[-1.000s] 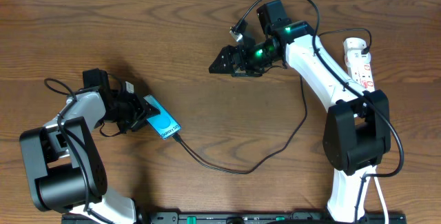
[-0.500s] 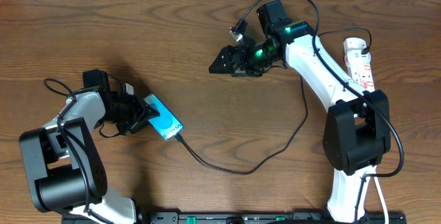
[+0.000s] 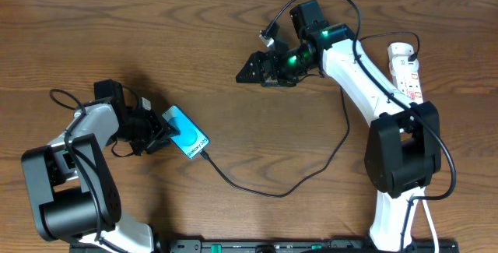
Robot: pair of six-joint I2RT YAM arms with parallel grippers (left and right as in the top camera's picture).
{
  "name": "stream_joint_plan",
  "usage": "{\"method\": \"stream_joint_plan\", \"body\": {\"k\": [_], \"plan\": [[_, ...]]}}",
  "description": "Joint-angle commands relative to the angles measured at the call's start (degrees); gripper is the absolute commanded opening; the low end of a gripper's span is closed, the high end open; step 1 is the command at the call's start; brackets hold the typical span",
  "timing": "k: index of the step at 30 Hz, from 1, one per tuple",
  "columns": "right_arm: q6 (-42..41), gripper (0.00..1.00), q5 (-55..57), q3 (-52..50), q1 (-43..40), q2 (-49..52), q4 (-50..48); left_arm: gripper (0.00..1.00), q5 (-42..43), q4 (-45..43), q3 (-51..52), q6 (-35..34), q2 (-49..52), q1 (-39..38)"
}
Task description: Plug charger to phone and switch on socket
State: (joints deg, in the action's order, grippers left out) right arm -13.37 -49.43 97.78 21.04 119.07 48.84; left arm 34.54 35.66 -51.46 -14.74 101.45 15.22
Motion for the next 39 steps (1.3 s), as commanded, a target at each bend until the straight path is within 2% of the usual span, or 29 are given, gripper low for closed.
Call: {"method": "stream_joint_plan", "body": {"k": [1,6,11,12,13,15,18,20,24,29,34,38,39], "plan": [[0.8,0.99,-0.4,0.7,0.4,0.2,0.1,0.37,-7.4,0.3,0.8,0.5,1.3,0.2],[0.8,0.99,-0.3,0.7,0.4,0.2,0.2,0.37,-6.8,-0.1,0.8,0.6,1.2,0.2],[0.5,0.99,2.7,0.7,-1.4,0.0,1.9,0.37,-3.2,-0.3,0.0,0.9,-3.7,0.2],[0.5,0.99,4.6,0.7,-2.2,-0.4,3.3,0.38,-3.1,-0.3,-0.1,1.0,-6.1,0.2],[0.1,0.99,10.8,0.8,-4.5,-1.7,7.4,0.37,-3.0,0.2,-0.2,1.0,-13.7,0.2],[-0.7,0.99,15.5,0.8,-6.1,-3.1,9.8,0.40,-3.0,0.6,-0.2,0.9,-19.0,0.2],[-4.0,0.99,25.9,0.8,-9.3,-7.6,13.8,0.52,-3.1,0.9,-0.2,1.0,-28.5,0.2],[-6.0,0.99,30.6,0.8,-11.1,-11.1,14.9,0.57,-3.1,1.2,-0.2,0.9,-32.8,0.2],[-7.6,0.99,35.9,0.8,-15.0,-18.5,14.8,0.60,-3.1,2.4,-0.2,0.7,-38.2,0.2],[-14.1,0.99,47.5,0.8,-21.9,-26.5,14.3,0.61,-3.1,3.5,-0.2,0.7,-38.8,0.2],[-15.3,0.99,46.5,0.7,-32.2,-28.2,12.4,0.60,-3.1,3.5,-0.2,0.8,-38.1,0.2],[-12.9,0.99,36.4,0.7,-40.7,-25.3,10.4,0.60,-3.1,3.5,-0.2,0.8,-37.6,0.2],[-10.9,0.99,30.8,0.7,-43.1,-23.8,9.3,0.61,-3.1,3.5,-0.2,0.8,-37.5,0.2]]}}
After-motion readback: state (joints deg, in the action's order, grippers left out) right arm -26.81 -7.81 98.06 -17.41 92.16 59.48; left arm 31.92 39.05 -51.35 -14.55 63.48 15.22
